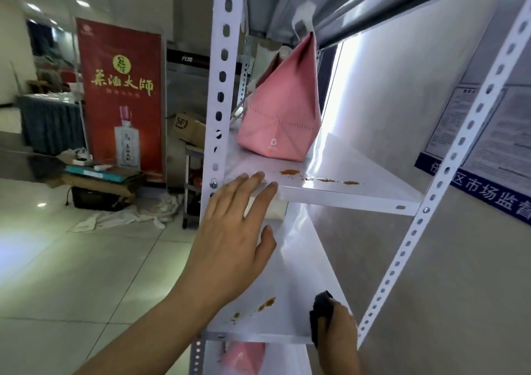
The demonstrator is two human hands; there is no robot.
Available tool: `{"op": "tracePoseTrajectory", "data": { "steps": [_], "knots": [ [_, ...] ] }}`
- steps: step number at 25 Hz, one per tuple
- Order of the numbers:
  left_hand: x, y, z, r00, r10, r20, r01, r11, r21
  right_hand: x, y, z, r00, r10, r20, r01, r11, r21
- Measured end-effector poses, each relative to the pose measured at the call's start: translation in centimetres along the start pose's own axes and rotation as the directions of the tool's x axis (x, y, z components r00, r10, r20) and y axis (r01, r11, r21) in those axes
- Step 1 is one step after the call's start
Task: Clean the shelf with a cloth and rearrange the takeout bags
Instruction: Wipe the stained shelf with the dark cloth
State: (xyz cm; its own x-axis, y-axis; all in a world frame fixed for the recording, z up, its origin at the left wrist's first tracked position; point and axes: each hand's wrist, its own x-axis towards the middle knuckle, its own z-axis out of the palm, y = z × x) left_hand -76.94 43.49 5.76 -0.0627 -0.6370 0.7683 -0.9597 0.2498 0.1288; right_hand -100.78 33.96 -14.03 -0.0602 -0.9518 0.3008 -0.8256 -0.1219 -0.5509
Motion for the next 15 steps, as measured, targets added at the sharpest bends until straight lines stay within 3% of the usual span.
{"op": "tracePoseTrajectory", "data": {
  "steps": [2, 3, 4, 5, 8, 9, 11, 15],
  "knots": [
    [0.1, -0.1, 0.0, 0.999, -0.009, 0.032, 0.008, 0.999, 0.042, -1.1, -2.5, -3.3, 0.992, -0.121, -0.019, 0.123, 0.964, 0.236],
    [0.1, -0.2, 0.1, 0.999, -0.013, 0.045, 0.010, 0.998, 0.057, -1.7, -4.0, -5.5, 0.984, -0.176, 0.006, 0.167, 0.943, 0.288],
    [0.0, -0.3, 0.2, 0.999, -0.016, 0.052, 0.013, 0.998, 0.060, -1.6, -5.1, -7.4, 0.991, -0.129, -0.025, 0.130, 0.926, 0.356],
    [-0.1, -0.4, 0.3, 0.998, -0.021, 0.053, 0.018, 0.999, 0.046, -1.8, -6.3, -9.7, 0.980, -0.186, -0.070, 0.199, 0.921, 0.334],
    [-0.2, -0.9, 0.3, 0.998, -0.047, 0.032, 0.047, 0.999, -0.011, -1.7, -12.7, -18.2, 0.785, -0.526, -0.327, 0.609, 0.752, 0.252],
    [-0.2, -1.0, 0.2, 0.998, -0.052, 0.026, 0.052, 0.998, -0.019, -1.2, -15.2, -20.5, 0.703, -0.631, -0.326, 0.710, 0.649, 0.273],
    [0.0, -1.2, -0.1, 0.998, -0.054, 0.017, 0.054, 0.998, -0.040, 0.8, -20.9, -23.3, 0.583, -0.762, -0.281, 0.810, 0.569, 0.140],
    [0.5, -1.4, -0.6, 0.998, -0.056, -0.012, 0.054, 0.993, -0.108, 5.7, -26.7, -22.1, 0.598, -0.800, 0.037, 0.801, 0.597, -0.040]
  ]
}}
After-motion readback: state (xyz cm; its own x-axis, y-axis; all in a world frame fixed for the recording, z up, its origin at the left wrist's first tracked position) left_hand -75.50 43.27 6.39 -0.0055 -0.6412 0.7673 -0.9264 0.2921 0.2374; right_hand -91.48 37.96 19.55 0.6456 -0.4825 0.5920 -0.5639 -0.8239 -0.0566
